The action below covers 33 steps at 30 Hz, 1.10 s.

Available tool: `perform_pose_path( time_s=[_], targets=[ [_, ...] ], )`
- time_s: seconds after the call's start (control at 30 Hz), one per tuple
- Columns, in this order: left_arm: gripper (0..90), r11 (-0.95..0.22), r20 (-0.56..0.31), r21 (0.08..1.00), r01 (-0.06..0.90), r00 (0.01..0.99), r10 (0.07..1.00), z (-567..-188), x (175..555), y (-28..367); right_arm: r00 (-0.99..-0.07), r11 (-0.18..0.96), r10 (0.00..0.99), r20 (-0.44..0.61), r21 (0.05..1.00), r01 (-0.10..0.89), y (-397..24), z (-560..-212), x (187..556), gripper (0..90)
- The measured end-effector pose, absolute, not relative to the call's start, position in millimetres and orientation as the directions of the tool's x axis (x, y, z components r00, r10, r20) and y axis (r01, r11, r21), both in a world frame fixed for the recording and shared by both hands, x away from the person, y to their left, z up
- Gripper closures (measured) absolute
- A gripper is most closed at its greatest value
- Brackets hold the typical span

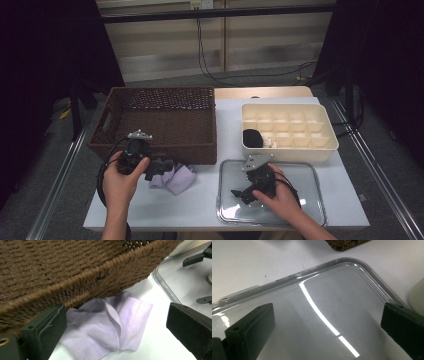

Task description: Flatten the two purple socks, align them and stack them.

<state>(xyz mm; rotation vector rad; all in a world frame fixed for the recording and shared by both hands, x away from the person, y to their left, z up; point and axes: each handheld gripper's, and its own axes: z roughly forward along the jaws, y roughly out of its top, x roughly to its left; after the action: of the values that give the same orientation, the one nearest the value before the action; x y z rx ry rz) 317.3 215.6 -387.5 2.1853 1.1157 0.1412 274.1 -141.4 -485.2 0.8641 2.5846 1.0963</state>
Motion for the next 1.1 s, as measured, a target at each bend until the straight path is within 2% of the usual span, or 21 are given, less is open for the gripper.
perform_pose_path(
  time_s=[0.2,0.97,1.1],
  targets=[
    [3.4,-0.429,-0.173,0.601,0.675,0.634,0.754,-395.9,312.2,210.8,-0.808,0.553,0.588,0.039,0.709,0.437,-141.4,-485.2,274.1,0.0],
    [3.3,-0.473,-0.208,0.583,0.66,0.684,0.699,-445.8,303.3,176.8,-0.808,0.554,0.588,0.038,0.709,0.436,-141.4,-485.2,274.0,0.0],
    [3.4,-0.488,-0.174,0.589,0.644,0.69,0.702,-452.6,300.6,173.3,-0.808,0.554,0.588,0.038,0.709,0.436,-141.4,-485.2,274.0,0.0]
  ],
)
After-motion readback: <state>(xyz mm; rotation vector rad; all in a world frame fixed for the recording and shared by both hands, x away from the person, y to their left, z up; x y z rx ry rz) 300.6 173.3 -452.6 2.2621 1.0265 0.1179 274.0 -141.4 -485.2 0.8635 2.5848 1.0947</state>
